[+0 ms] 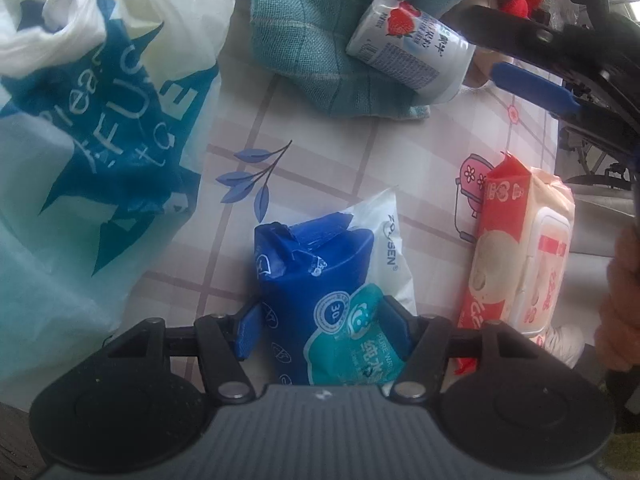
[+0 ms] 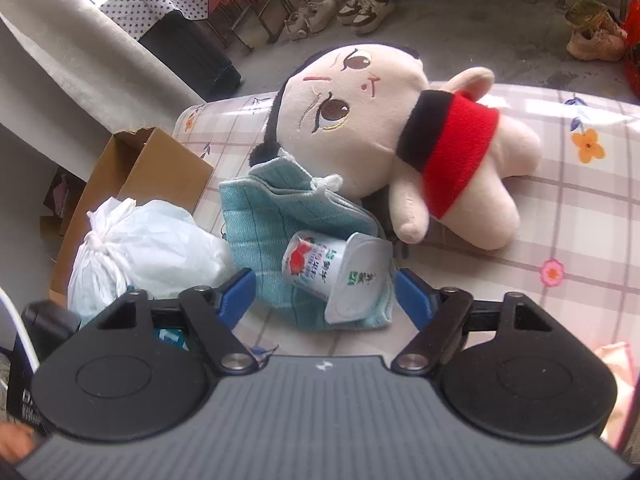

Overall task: Organize soft objects
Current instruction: 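Grasp the white yogurt cup with the right tool while the left tool holds the wipes pack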

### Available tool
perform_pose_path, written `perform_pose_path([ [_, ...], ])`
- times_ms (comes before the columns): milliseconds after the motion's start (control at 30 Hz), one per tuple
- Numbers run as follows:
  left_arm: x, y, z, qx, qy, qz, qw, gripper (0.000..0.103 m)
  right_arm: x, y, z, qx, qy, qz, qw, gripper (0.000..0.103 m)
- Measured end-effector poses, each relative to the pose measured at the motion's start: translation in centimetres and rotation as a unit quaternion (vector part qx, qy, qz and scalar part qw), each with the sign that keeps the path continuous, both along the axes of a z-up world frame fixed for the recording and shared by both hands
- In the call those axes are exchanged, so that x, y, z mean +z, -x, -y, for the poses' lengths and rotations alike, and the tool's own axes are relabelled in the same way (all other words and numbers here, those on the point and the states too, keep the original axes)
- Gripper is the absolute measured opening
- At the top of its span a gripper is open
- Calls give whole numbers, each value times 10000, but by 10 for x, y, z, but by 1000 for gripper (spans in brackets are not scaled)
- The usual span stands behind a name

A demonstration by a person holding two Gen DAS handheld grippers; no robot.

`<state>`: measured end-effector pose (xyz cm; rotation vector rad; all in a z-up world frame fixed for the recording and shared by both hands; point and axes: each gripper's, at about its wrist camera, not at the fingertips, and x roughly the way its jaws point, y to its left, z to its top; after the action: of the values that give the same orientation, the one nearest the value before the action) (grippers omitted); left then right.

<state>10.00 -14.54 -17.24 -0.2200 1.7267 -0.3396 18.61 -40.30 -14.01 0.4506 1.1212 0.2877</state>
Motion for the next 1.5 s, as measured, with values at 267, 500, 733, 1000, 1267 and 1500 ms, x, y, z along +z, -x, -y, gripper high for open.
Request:
perform_pose_path([
  [267, -1, -1, -1, 77, 67, -23, 9999, 64, -14, -9, -10, -246, 41, -315, 9992, 6],
  [500, 0, -1, -2, 35, 58, -10, 10000, 64, 3, 6, -9, 307, 846, -221, 9957, 2],
  [733, -1, -1, 1, -16, 41, 34, 10000, 64, 31, 45, -17, 1587, 2196, 119, 9625, 0],
  [1000, -2, 1, 0, 34, 24, 82, 10000, 66, 29, 21, -7, 1143, 1388, 229, 9834, 83],
  [1267, -2, 0, -1, 68, 17, 79, 9999, 66, -33, -23, -9, 461, 411, -783, 9950, 86],
  [1500, -2, -1, -2, 51, 32, 82, 9999, 67, -24, -7, -29, 815, 1468, -405, 9850, 64],
])
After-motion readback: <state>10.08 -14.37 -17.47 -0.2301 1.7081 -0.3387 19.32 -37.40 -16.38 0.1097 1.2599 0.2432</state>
